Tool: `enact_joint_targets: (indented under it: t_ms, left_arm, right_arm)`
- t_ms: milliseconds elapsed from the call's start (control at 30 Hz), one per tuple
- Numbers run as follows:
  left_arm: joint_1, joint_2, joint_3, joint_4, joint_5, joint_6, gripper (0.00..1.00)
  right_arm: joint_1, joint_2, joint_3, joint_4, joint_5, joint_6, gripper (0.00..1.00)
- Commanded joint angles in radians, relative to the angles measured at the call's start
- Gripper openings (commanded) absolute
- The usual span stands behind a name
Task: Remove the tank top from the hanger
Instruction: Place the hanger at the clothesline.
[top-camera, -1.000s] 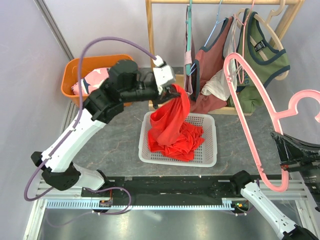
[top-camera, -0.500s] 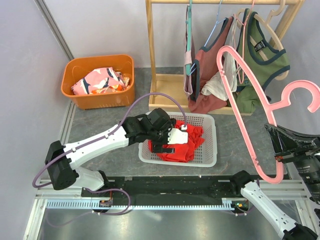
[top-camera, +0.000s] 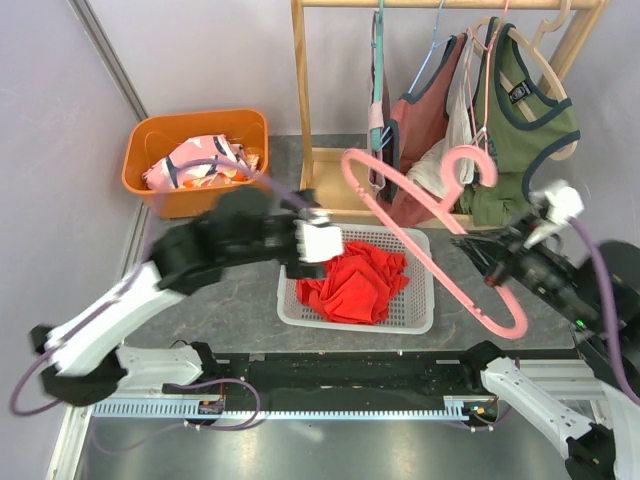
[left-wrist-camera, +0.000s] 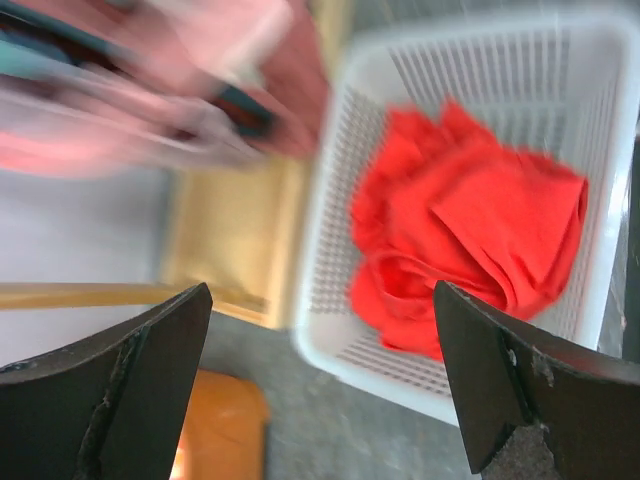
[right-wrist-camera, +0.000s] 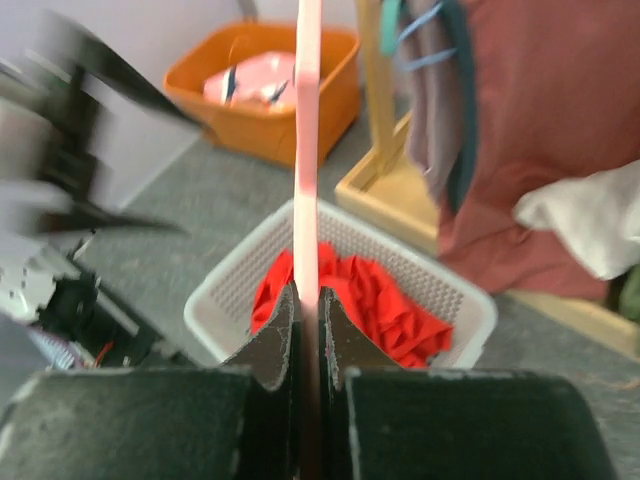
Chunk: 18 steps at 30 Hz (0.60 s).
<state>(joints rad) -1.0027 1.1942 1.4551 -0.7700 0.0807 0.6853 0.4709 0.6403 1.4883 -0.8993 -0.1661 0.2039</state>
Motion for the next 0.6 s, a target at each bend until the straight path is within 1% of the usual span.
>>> enact_joint_targets:
  t_ms: [0, 67, 100, 167, 200, 233, 400, 433, 467, 567]
  left_arm:
    - [0.003, -0.253, 0.070, -0.074, 0.120, 0.049, 1.00]
    - [0.019, -0.287, 0.079, -0.091, 0.146, 0.034, 1.00]
    - [0.029, -0.306, 0.077, -0.091, 0.162, 0.031, 1.00]
    - [0.032, -0.344, 0.067, -0.092, 0.183, 0.036, 1.00]
    - [0.030, -0.352, 0.060, -0.091, 0.215, 0.042, 1.00]
    - [0.030, -0.357, 0.054, -0.092, 0.231, 0.046, 1.00]
    - [0.030, -0.306, 0.067, -0.092, 0.318, 0.013, 1.00]
    - [0.030, -0.297, 0.070, -0.092, 0.321, 0.010, 1.00]
    - [0.030, -0.269, 0.071, -0.094, 0.326, 0.005, 0.99]
    - [0.030, -0.226, 0.091, -0.095, 0.353, -0.026, 0.99]
  right_arm:
    - [0.000, 0.050, -0.046, 0.031, -0.192, -0.021, 0.00]
    - [0.000, 0.064, -0.068, 0.068, -0.284, -0.032, 0.00]
    - [0.000, 0.071, -0.075, 0.076, -0.388, -0.035, 0.00]
    - [0.000, 0.078, -0.120, 0.121, -0.520, -0.058, 0.00]
    - [0.000, 0.076, -0.140, 0.150, -0.623, -0.061, 0.00]
    - [0.000, 0.068, -0.166, 0.184, -0.662, -0.086, 0.00]
    - [0.000, 0.090, -0.175, 0.218, -0.725, -0.181, 0.00]
    - [0.000, 0.085, -0.175, 0.229, -0.721, -0.193, 0.00]
    - [0.000, 0.079, -0.177, 0.235, -0.711, -0.254, 0.00]
    - [0.000, 0.056, -0.174, 0.243, -0.688, -0.329, 0.00]
